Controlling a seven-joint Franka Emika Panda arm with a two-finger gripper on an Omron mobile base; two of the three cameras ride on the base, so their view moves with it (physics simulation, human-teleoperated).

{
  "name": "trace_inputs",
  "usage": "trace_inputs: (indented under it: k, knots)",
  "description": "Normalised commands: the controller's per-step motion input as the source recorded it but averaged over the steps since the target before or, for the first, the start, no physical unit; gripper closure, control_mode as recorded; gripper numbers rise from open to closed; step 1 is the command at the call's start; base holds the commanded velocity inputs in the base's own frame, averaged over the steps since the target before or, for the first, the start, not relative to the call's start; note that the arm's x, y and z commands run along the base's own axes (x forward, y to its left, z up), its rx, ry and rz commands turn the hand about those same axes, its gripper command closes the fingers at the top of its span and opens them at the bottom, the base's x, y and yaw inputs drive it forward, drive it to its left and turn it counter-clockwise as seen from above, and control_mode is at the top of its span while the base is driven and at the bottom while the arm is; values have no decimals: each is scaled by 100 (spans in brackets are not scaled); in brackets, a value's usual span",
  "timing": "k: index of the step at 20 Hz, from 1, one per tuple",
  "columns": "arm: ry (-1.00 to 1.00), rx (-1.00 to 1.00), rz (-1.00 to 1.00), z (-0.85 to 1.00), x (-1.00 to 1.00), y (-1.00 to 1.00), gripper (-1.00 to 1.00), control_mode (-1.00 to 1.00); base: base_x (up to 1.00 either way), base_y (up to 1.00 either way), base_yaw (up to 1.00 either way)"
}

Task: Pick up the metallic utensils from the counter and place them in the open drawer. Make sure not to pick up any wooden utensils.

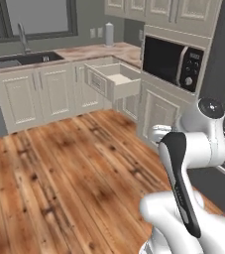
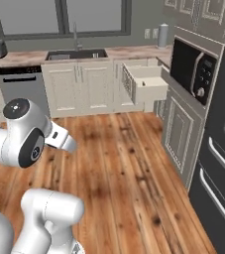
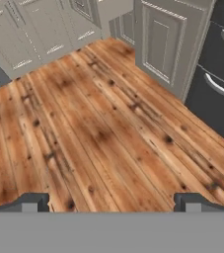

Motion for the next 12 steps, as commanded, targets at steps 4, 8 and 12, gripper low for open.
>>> trace_inputs:
  k: [4,8,12]
  knots:
    - [0,0,0,0,0,0,-100,100,-100,0,0]
    - [0,0,0,0,0,0,-100,100,-100,0,0]
    - [0,0,0,0,0,0,-100,100,-100,0,5]
